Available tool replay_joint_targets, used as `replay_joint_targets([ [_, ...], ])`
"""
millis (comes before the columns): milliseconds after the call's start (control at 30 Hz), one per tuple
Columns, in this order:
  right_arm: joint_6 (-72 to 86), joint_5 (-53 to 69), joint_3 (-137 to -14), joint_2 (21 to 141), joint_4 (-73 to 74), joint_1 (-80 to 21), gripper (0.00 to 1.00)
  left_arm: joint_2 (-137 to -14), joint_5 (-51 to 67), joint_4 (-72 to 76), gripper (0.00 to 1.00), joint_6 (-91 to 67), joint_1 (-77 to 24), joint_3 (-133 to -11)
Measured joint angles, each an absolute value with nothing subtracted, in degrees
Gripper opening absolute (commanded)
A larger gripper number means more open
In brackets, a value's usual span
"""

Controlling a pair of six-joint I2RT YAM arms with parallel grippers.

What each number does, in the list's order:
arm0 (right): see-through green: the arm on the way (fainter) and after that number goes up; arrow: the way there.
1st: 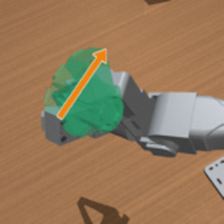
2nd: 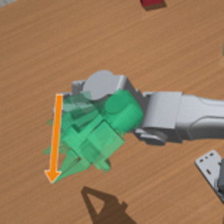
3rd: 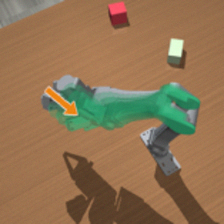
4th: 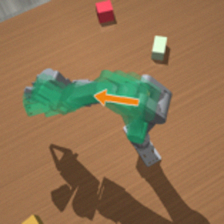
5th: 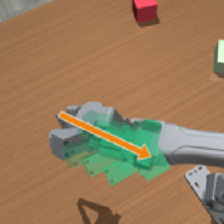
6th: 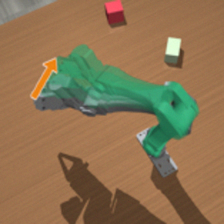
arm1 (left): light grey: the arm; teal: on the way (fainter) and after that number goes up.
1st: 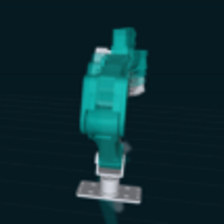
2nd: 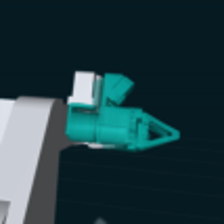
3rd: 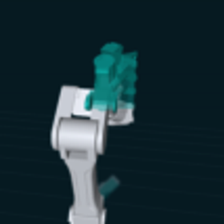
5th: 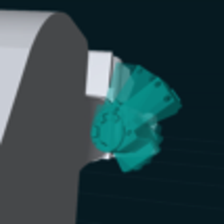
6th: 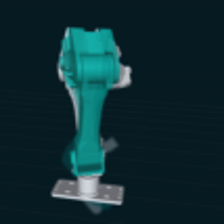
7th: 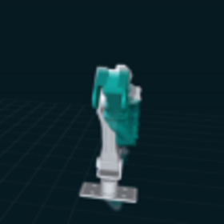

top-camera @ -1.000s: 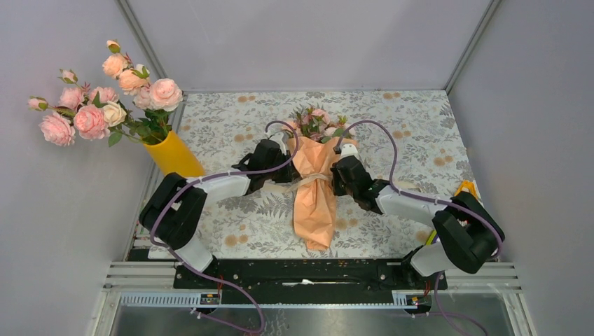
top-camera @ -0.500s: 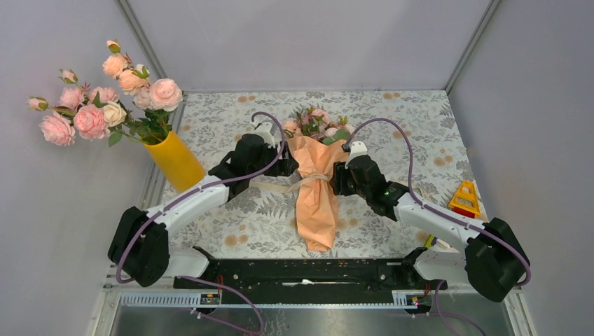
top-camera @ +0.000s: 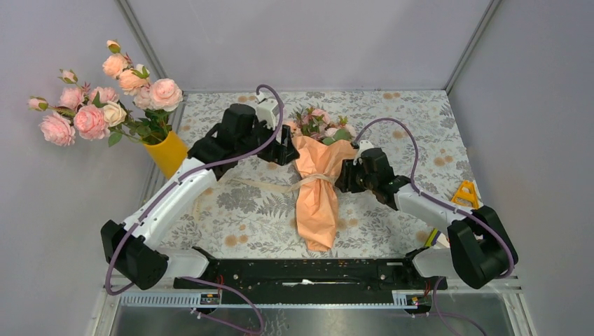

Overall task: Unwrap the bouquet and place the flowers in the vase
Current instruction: Untie the ribbon from the wrapping paper.

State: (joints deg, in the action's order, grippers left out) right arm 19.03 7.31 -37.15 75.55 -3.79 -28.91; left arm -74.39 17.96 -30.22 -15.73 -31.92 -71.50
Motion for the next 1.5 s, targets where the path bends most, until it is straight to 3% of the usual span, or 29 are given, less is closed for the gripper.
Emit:
replay_joint_targets([
  [300,18.44,12.95,-38.59,82.39,-6.83,-27.40,0.45,-74.46,20.08,-31.20,0.72,-9.52,-25.65,-69.78],
  [700,16.60,14.24,-43.00,86.76,-7.20,-27.40,0.41,-74.41,19.29,-32.56,0.73,-9.54,-25.43,-67.02],
  [967,15.97,16.51,-43.88,87.77,-7.57,-27.35,0.19,-73.17,18.61,-32.51,0.73,-9.93,-25.43,-66.85],
  [1100,16.10,17.87,-43.88,88.16,-8.86,-27.35,0.00,-73.12,18.59,-32.51,0.73,-9.98,-25.43,-66.57],
  [1500,17.02,16.97,-39.16,85.12,-11.14,-27.35,0.00,-73.12,19.55,-31.40,0.72,-10.44,-25.85,-65.34],
])
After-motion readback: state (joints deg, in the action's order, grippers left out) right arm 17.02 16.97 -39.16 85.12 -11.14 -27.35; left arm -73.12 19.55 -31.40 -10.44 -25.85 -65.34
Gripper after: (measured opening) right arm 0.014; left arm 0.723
